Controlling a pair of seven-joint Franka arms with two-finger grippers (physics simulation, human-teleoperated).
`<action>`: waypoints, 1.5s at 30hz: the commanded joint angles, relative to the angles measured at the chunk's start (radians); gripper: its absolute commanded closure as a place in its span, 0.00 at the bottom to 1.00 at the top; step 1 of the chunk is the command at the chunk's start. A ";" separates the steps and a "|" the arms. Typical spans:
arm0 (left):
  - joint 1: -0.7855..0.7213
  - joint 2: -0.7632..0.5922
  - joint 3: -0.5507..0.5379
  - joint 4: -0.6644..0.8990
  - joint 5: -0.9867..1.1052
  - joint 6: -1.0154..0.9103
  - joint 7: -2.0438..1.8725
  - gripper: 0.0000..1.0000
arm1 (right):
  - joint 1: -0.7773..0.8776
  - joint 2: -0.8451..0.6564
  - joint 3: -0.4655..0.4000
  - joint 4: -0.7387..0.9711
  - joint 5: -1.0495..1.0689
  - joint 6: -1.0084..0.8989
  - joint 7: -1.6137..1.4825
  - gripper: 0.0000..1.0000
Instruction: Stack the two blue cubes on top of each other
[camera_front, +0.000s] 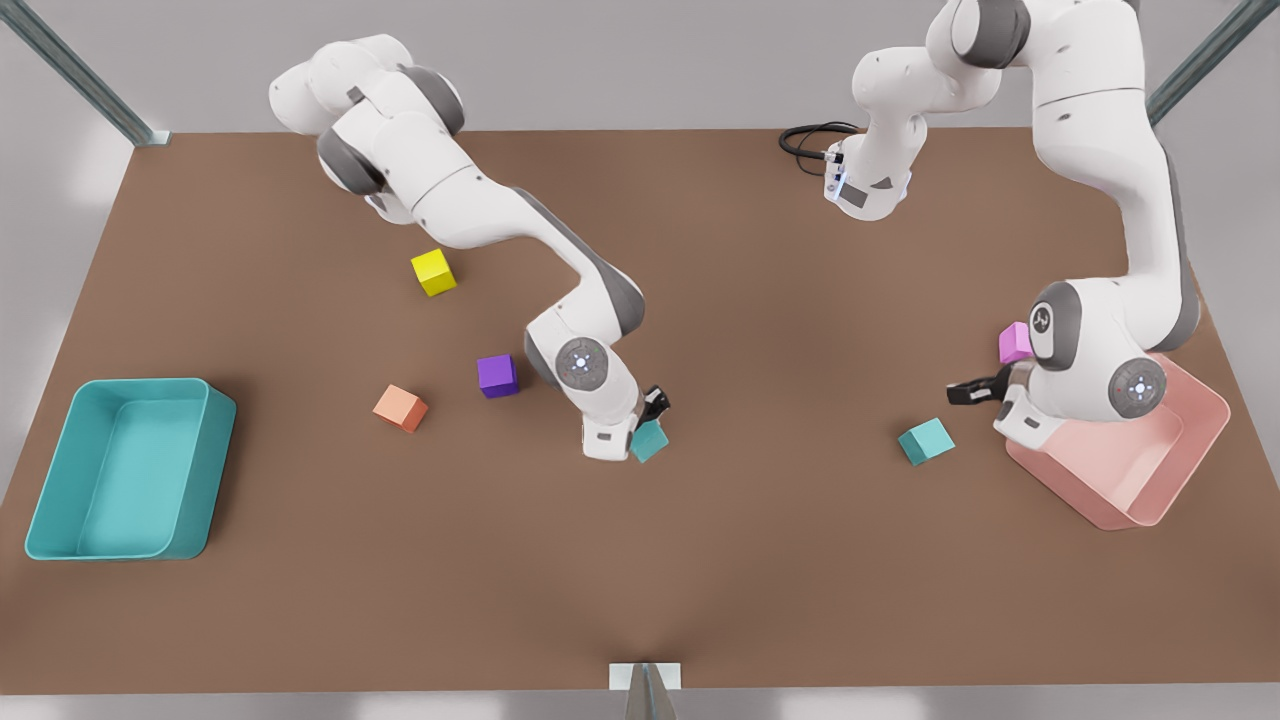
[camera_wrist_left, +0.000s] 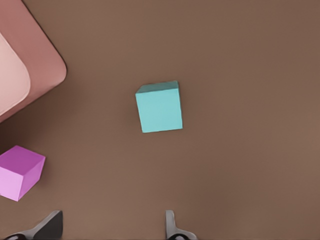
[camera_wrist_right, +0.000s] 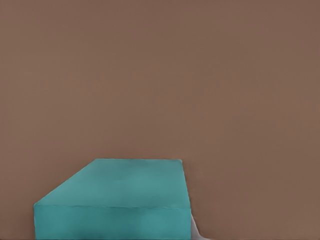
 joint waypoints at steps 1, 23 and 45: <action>-0.003 0.020 0.004 -0.036 -0.032 0.301 -0.290 0.00 | 0.011 0.029 0.000 0.008 -0.072 0.053 0.719 0.40; -0.020 0.169 0.004 -0.074 -0.087 0.428 -0.254 0.00 | -0.488 -0.158 -0.008 0.020 -0.060 -0.465 0.087 0.00; -0.030 0.270 0.003 -0.074 -0.083 0.494 -0.249 0.02 | -0.563 -0.746 -0.063 -0.259 -0.135 -0.701 -0.269 0.00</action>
